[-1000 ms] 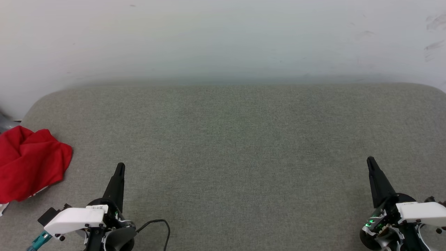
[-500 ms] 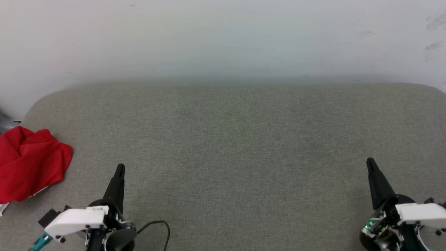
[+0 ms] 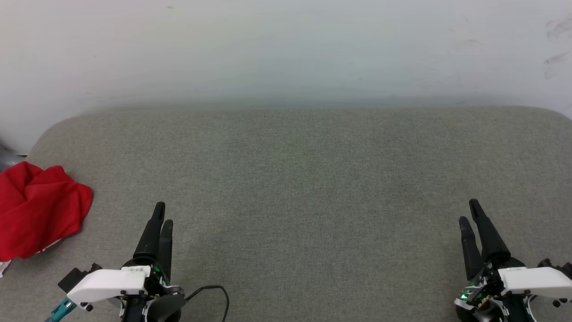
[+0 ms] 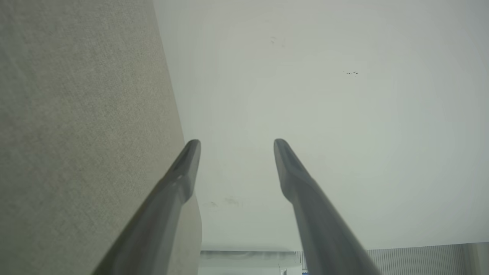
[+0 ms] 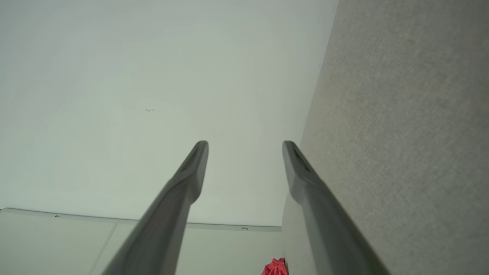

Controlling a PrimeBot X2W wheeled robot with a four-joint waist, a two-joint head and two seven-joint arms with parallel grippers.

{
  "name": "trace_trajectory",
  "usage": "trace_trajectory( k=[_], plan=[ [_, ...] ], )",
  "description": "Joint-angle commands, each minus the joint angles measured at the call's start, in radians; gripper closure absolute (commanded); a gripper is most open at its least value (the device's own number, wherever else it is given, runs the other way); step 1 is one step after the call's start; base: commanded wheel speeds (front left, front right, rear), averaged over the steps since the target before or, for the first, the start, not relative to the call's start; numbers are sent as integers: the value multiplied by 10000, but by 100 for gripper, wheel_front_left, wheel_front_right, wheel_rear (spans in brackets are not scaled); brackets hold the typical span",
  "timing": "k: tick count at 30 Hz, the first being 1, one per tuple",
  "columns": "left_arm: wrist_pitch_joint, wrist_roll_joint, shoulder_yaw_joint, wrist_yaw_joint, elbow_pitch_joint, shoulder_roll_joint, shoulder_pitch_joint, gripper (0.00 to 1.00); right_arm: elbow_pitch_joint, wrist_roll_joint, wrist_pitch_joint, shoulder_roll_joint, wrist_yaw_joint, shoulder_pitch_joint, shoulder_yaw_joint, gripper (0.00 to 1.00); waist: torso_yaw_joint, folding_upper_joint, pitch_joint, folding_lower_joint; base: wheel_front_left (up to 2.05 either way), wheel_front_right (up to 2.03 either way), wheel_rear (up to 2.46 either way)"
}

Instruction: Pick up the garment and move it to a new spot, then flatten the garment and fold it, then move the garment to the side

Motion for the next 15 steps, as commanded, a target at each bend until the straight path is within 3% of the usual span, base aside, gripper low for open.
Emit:
trace_trajectory(
  k=[1, 9, 15],
  plan=[
    [-120, 34, -152, -6, -355, 16, -109, 0, -357, -93, -124, -40, 2, -88, 121, 0, 1, 0, -3, 0, 0, 0, 0],
    [-484, 132, -525, -5, -1005, 16, -90, 0, -871, -710, -506, -186, 2, 41, 384, 0, 19, 0, -4, 0, 0, 0, 0],
    [-763, 1161, -844, -5, -1410, 227, -61, 0, -1105, -2429, -766, -310, 2, 133, 332, 0, 31, 0, -24, 0, 0, 0, 0]
  ],
)
